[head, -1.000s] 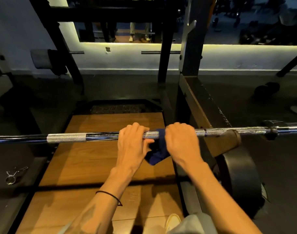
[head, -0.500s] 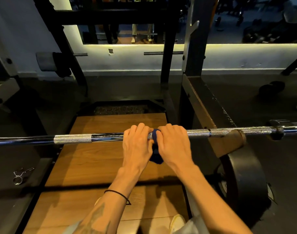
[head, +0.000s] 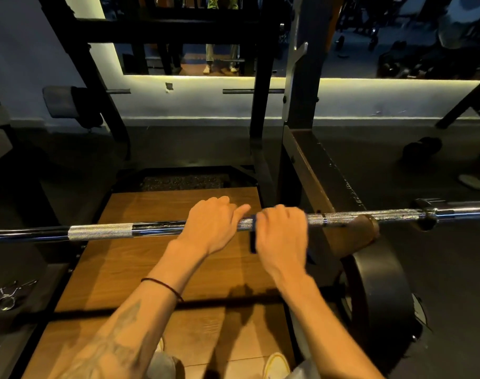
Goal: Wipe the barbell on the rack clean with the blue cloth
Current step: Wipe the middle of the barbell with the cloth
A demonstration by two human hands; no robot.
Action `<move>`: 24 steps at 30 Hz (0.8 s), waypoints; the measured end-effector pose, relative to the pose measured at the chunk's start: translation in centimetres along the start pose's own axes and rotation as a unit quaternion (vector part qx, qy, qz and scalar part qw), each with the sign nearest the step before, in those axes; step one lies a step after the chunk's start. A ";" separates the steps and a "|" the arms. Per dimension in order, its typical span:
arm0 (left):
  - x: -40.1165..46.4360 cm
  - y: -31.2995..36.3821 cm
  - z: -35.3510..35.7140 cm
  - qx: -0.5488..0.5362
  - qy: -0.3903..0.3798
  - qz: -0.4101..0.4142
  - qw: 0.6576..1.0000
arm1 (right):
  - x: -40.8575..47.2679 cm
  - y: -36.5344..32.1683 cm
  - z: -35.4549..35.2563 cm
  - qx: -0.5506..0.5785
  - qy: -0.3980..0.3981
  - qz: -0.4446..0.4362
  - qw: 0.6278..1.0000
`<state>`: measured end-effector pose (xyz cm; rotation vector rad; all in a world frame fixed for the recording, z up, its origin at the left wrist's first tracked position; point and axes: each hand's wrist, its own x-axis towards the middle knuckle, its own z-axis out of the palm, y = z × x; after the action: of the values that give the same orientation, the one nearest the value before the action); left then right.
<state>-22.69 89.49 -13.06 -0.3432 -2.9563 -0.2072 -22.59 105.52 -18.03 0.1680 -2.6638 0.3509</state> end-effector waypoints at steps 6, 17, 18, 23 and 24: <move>-0.7 0.8 0.5 -0.012 -0.012 -0.047 0.999 | -0.1 2.2 -0.9 0.025 0.002 -0.105 0.994; -0.5 0.1 0.5 0.020 -0.082 -0.010 0.996 | 0.1 1.5 -1.0 0.037 0.039 0.085 0.995; -0.3 -0.1 0.2 0.011 -0.104 -0.012 0.994 | 0.1 0.5 -0.7 0.053 0.037 0.060 0.996; -0.6 -0.7 -0.3 0.011 -0.119 0.022 0.993 | 0.0 1.7 -1.3 0.048 0.021 -0.080 0.995; -0.8 -0.7 -0.1 0.015 -0.100 0.026 0.995 | 0.3 3.1 -1.5 0.033 0.017 -0.082 0.996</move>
<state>-22.02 88.66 -13.17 -0.4607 -3.1392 -0.1297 -22.80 108.87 -17.25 0.3957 -2.5851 0.3858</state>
